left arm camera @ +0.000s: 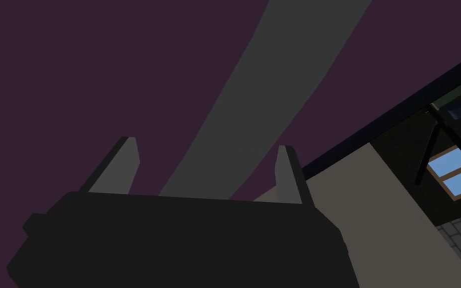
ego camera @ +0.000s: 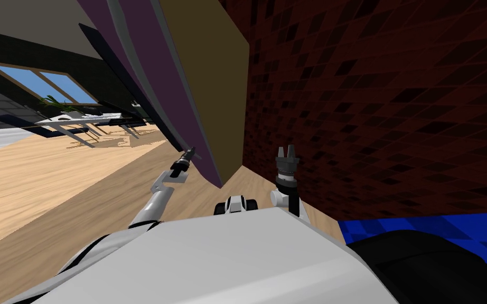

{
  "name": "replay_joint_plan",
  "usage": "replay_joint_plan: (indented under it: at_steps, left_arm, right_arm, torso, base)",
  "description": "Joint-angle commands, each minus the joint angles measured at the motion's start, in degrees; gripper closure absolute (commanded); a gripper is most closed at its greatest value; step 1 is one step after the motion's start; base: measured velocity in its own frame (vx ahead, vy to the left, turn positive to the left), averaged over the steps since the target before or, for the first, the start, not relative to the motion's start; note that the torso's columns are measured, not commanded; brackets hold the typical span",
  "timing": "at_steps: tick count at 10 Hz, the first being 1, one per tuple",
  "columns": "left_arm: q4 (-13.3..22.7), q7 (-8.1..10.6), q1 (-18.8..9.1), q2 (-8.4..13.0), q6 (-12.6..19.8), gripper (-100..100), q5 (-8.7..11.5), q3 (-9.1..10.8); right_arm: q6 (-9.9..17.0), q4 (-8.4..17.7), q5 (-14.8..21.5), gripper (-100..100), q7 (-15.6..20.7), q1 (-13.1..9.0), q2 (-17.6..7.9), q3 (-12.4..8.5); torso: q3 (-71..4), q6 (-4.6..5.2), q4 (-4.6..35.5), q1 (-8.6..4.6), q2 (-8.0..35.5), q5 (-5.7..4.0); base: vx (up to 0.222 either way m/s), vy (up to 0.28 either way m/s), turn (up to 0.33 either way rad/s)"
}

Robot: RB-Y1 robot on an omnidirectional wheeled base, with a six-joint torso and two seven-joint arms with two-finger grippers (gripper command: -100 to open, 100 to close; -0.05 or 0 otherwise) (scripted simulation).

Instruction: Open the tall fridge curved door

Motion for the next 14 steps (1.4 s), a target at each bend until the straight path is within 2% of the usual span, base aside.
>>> replay_joint_plan:
  at_steps: [1, 2, 3, 4, 6, 7, 9, 10, 12, 13, 14]
  left_arm:
    - [-0.34, 0.94, 0.19, 1.04, -0.55, 100, 0.35, -1.12]
    - [-0.34, 0.94, 0.19, 1.04, -0.55, 100, 0.35, -1.12]
    - [-0.9, 1.85, 0.39, 1.87, -0.89, 100, 0.67, -2.49]
    - [-0.9, 1.85, 0.39, 1.87, -0.89, 100, 0.67, -2.49]
    - [-2.01, 3.66, 0.78, 3.54, -1.57, 100, 1.3, -5.23]
    - [-2.01, 3.66, 0.78, 3.54, -1.57, 100, 1.3, -5.23]
    - [-3.11, 5.48, 1.17, 5.2, -2.25, 100, 1.94, -7.97]
    - [-3.11, 5.48, 1.17, 5.2, -2.25, 100, 1.94, -7.97]
    - [-4.22, 7.29, 1.56, 6.86, -2.93, 100, 2.57, -10.72]
    - [-4.22, 7.29, 1.56, 6.86, -2.93, 100, 2.57, -10.72]
    - [-4.77, 8.2, 1.75, 7.69, -3.27, 100, 2.89, -12.09]
  right_arm:
    - [0.0, 0.0, 0.0, 0, 0.0, 0.01, -0.01, -0.01]
    - [0.0, 0.0, 0.0, 0, 0.0, -0.01, -0.03, -0.02]
    - [0.01, 0.01, 0.0, 0, 0.0, -0.01, -0.03, -0.02]
    - [0.01, 0.01, 0.0, 0, 0.0, -0.02, -0.03, -0.03]
    - [0.01, 0.01, 0.0, 0, 0.0, -0.02, -0.04, -0.03]
    - [0.01, 0.01, -0.01, 0, 0.0, -0.02, -0.04, -0.04]
    - [0.01, 0.01, 0.0, 0, 0.0, -0.01, -0.04, -0.03]
    - [0.01, 0.01, -0.01, 0, 0.0, -0.01, -0.04, -0.04]
    - [0.01, 0.01, 0.0, 0, 0.0, -0.01, -0.04, -0.03]
    - [0.01, 0.01, -0.01, 0, 0.0, -0.01, -0.04, -0.04]
    - [0.01, 0.01, 0.0, 0, 0.0, -0.01, -0.03, -0.03]
  torso:
    - [0.0, 0.06, 0.08, 0.06, 0.0, -0.06]
    - [0.09, 0.0, 0.24, 0.65, 0.15, -0.03]
    - [0.1, -0.16, 0.35, 0.79, 0.12, -0.01]
    - [0.01, -0.15, 0.38, 0.71, -0.02, -0.07]
    - [-0.27, -0.11, 0.44, 0.63, -0.44, -0.22]
    - [-0.4, -0.09, 0.54, 0.93, -0.68, -0.22]
    - [-0.41, -0.23, 0.52, 0.72, -0.66, -0.28]
    - [-0.45, -0.14, 0.56, 0.77, -0.74, -0.3]
    - [-0.35, -0.1, 0.45, 0.42, -0.54, -0.3]
    - [-0.37, -0.08, 0.47, 0.57, -0.61, -0.27]
    - [-0.42, -0.09, 0.52, 0.46, -0.66, -0.3]
  base:
    - [-0.076, 0.173, -0.086]
    - [-0.124, 0.225, -0.088]
    - [-0.134, 0.238, -0.066]
    - [-0.125, 0.228, -0.045]
    - [-0.124, 0.327, -0.111]
    - [-0.192, 0.307, -0.087]
    - [-0.167, 0.325, -0.088]
    - [-0.184, 0.285, -0.06]
    - [-0.155, 0.32, -0.097]
    - [-0.153, 0.291, -0.051]
    - [-0.161, 0.282, -0.07]
